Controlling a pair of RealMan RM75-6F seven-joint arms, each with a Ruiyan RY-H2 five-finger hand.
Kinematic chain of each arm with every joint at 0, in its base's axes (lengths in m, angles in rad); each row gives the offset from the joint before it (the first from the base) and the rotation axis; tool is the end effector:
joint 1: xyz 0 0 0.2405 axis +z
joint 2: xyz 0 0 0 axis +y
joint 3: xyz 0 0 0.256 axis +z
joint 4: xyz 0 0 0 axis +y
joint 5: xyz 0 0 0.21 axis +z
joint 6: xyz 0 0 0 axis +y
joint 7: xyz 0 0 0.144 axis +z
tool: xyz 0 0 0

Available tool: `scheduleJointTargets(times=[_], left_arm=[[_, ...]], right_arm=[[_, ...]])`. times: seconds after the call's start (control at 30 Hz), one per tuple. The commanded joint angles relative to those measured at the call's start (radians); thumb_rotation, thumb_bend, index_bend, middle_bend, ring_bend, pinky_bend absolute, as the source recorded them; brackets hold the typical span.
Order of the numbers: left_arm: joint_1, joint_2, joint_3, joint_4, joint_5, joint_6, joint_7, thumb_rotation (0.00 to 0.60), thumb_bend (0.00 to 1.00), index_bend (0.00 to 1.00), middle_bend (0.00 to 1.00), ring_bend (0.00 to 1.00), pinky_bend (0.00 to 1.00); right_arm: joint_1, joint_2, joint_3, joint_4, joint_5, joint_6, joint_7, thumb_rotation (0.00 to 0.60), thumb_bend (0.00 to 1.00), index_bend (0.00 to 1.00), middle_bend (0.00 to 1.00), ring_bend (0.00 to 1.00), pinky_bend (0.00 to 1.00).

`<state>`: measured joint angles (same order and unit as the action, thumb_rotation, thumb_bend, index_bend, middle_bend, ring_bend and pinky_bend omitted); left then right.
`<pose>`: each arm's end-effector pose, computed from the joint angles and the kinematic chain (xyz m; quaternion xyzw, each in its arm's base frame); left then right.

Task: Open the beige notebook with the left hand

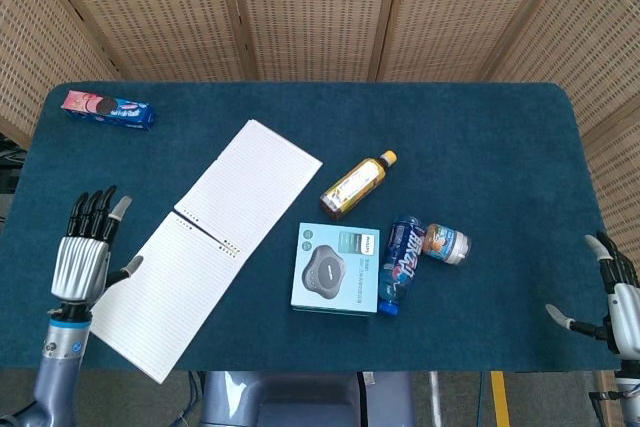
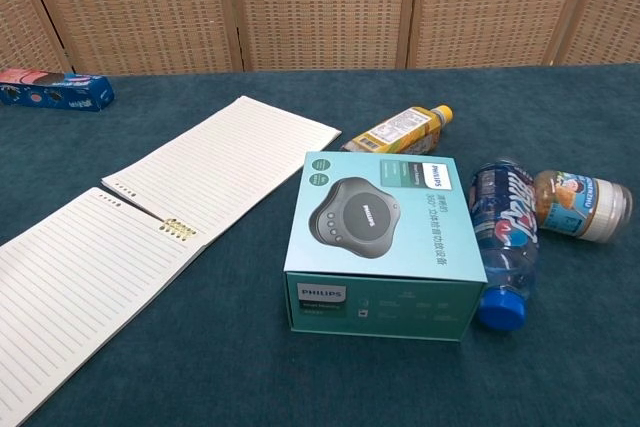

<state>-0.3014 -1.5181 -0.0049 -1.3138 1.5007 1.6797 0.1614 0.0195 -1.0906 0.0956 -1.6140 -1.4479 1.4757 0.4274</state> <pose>-0.2671 0.2335 0.0726 -0.6037 -0.2660 -0.4744 0.5829 -0.3276 -0.1694 0.1765 0.4644 -0.5094 0.4905 0.5331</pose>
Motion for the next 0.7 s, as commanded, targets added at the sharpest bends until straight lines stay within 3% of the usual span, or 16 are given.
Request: scheduleJointTargets(times=[0.03,0.3,0.7], left_arm=[[0.054,-0.006,0.036,0.007,0.036,0.059,-0.009,0.600,0.01,0.00,0.00,0.00,0.02],[0.118,0.002,0.059,-0.033,0.042,0.073,-0.005,0.600,0.01,0.00,0.00,0.00,0.02],[0.157,-0.001,0.039,-0.028,0.089,0.106,-0.021,0.600,0.01,0.00,0.00,0.00,0.02]], right_arm=[[0.000,0.000,-0.001,0.000,-0.001,0.000,-0.005,0.600,0.05,0.03,0.00,0.00,0.00],[-0.002,-0.001,-0.003,-0.002,-0.005,0.006,-0.014,0.600,0.05,0.03,0.00,0.00,0.00],[0.002,-0.004,0.000,-0.002,-0.003,0.001,-0.021,0.600,0.05,0.03,0.00,0.00,0.00]])
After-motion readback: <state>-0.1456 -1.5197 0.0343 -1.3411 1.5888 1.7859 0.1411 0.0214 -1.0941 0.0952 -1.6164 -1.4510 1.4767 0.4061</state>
